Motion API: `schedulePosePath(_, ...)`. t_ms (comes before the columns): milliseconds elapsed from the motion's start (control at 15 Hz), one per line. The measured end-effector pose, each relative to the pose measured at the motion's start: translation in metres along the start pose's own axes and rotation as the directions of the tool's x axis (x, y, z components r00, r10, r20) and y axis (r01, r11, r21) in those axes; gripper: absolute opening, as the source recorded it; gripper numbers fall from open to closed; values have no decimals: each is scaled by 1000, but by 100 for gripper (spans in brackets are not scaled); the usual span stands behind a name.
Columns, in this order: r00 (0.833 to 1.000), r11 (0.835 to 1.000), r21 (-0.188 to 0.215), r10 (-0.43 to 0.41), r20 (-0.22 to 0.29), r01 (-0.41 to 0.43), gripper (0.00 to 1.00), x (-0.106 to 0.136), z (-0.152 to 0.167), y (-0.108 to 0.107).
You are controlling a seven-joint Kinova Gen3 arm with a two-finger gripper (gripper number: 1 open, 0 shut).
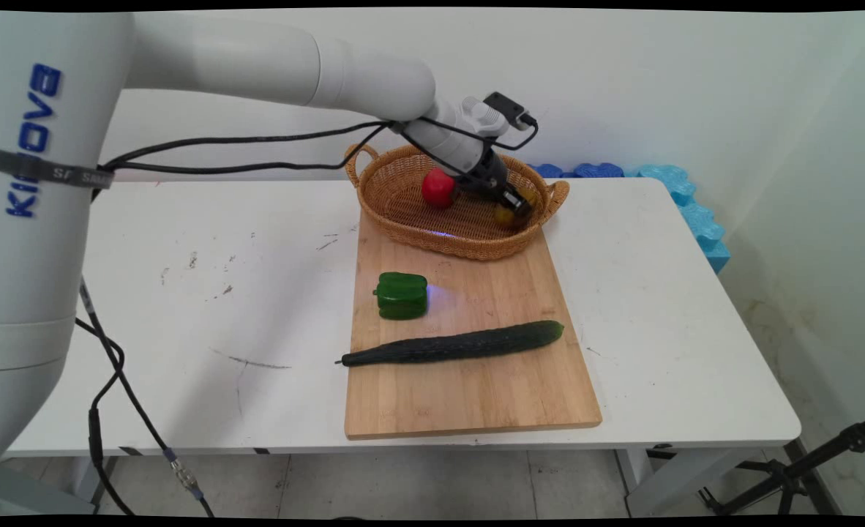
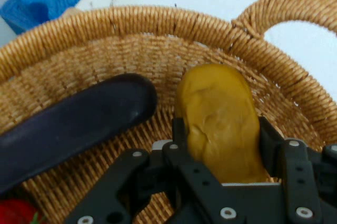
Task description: Place the picked object on the cutting board
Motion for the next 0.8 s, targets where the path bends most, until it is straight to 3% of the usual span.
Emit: schedulePosePath(800, 986, 988, -22, 152, -71, -154, 0, 19, -73, 0)
